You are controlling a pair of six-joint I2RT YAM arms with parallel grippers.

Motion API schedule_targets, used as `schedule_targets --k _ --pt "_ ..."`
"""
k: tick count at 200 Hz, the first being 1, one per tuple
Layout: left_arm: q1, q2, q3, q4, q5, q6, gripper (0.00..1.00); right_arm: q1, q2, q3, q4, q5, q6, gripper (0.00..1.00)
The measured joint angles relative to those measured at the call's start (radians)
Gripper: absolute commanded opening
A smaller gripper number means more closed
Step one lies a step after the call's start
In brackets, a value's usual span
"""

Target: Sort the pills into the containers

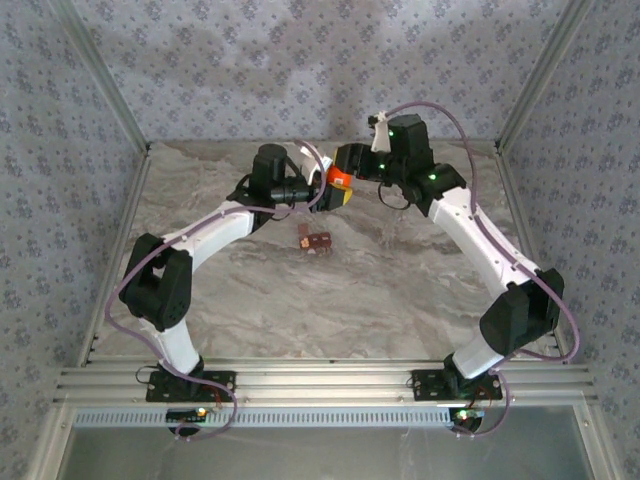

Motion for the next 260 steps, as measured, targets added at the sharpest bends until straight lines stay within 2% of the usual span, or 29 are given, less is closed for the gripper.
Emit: schedule_targets --k 12,43,54,75,110,158,179,223,260 --pt "-0.004 0.0 -0.004 0.017 -0.021 -0.007 0.0 0.002 0.0 0.0 0.008 0.015 0.006 0.45" --pt "-0.008 -0.001 -0.01 0.072 -0.035 -0.01 0.0 -0.019 -0.016 -0.018 0.024 -0.002 0.007 0.77" --pt "-0.011 -0.006 -0.011 0.085 -0.029 -0.01 0.0 -0.047 -0.032 -0.035 0.034 -0.056 0.003 0.83" --pt "-0.014 -0.019 -0.011 0.093 -0.004 -0.006 0.0 -0.122 -0.068 -0.048 0.034 -0.219 -0.041 0.86" --pt "0.017 -0.028 -0.006 0.098 0.102 -0.006 0.0 -0.257 -0.108 -0.027 0.014 -0.483 -0.156 0.86" --pt "0.038 -0.024 0.119 -0.003 0.319 -0.006 0.0 -0.256 -0.039 0.09 -0.08 -0.731 -0.338 0.84" --pt "0.035 -0.024 0.143 -0.024 0.371 -0.001 0.0 -0.244 0.0 0.114 -0.095 -0.766 -0.364 0.82" --pt "0.037 -0.023 0.143 -0.079 0.409 0.003 0.0 -0.199 0.032 0.13 -0.108 -0.781 -0.385 0.77" --pt "0.036 -0.022 0.143 -0.085 0.415 0.009 0.0 -0.188 0.042 0.153 -0.112 -0.779 -0.392 0.64"
